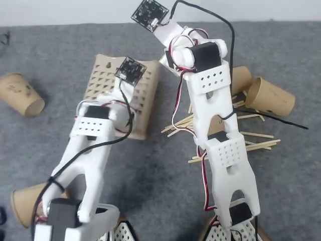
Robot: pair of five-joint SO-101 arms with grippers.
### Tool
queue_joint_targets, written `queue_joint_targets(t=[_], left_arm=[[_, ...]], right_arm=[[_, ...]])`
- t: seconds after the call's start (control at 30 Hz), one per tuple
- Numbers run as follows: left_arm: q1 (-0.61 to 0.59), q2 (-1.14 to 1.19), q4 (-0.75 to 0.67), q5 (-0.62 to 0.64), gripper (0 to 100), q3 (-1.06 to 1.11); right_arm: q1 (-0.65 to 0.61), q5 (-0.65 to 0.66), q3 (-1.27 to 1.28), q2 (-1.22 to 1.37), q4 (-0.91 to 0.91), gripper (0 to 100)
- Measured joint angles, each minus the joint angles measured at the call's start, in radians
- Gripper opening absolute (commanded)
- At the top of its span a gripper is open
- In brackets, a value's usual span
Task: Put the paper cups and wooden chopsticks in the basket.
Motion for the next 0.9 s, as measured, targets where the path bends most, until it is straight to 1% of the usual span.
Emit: queue_joint_targets(t=[0.07,0.27,0.47,0.57,0.6,0.67,0.8,0.9], left_arm=[[-0.043,-0.002,0.049,-0.094,2,-0.002],[-0.218,-0.006,0.195,-0.428,2,-0.006],[-0.39,-0.021,0.353,-0.799,2,-0.011],[-0.463,-0.021,0.439,-0.954,2,-0.06],[-0.479,-0.02,0.476,-0.988,2,-0.084],[-0.502,-0.017,0.557,-1.016,2,-0.141],[-0.531,-0.002,0.718,-1.025,2,-0.249],[-0.511,0.032,0.807,-1.023,2,-0.321]], right_arm=[[0.0,0.0,0.0,0.0,0.0,0.7],[0.008,0.0,0.0,0.0,0.0,0.7],[0.014,0.0,-0.002,0.0,0.0,0.7],[0.014,0.0,-0.002,0.0,0.0,0.9],[0.014,0.0,-0.002,0.003,0.0,0.9],[0.011,0.0,-0.008,0.031,0.0,0.9],[-0.017,0.002,-0.008,0.101,0.0,0.9],[-0.068,0.002,-0.008,0.129,-0.014,1.0]])
